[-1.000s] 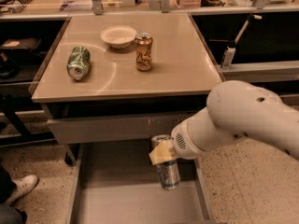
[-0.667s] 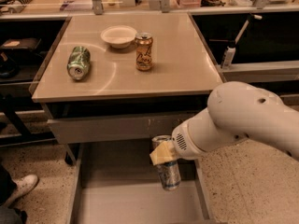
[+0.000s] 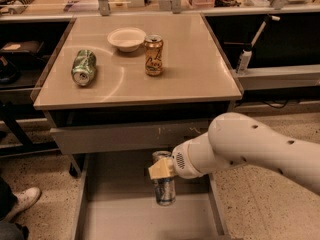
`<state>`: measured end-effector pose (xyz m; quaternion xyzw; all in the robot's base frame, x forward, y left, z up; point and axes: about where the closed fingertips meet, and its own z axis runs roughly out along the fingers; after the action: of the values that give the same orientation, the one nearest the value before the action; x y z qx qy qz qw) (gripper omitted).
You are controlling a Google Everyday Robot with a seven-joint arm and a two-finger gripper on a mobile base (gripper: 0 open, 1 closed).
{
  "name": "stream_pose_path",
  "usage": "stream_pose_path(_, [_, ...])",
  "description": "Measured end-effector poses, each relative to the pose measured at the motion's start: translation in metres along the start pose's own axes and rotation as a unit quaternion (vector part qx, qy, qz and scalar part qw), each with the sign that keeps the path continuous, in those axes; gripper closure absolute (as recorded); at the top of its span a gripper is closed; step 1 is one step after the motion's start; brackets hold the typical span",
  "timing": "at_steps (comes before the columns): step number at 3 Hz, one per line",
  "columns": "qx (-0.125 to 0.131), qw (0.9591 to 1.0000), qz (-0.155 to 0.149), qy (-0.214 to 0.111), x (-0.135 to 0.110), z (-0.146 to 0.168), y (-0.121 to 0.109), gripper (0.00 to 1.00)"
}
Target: Place redbull can into middle drawer
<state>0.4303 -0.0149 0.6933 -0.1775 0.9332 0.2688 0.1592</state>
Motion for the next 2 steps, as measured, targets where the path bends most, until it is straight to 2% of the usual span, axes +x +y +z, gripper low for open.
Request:
stream_pose_path(1, [-0.004,0.9988,0.022,-0.043,-0.0087,0.0249,-0.0099,1.0])
stream_pose_path(2, [0.001,0.9979,0.021,-0.061,-0.018,0.0238,-0.0119,1.0])
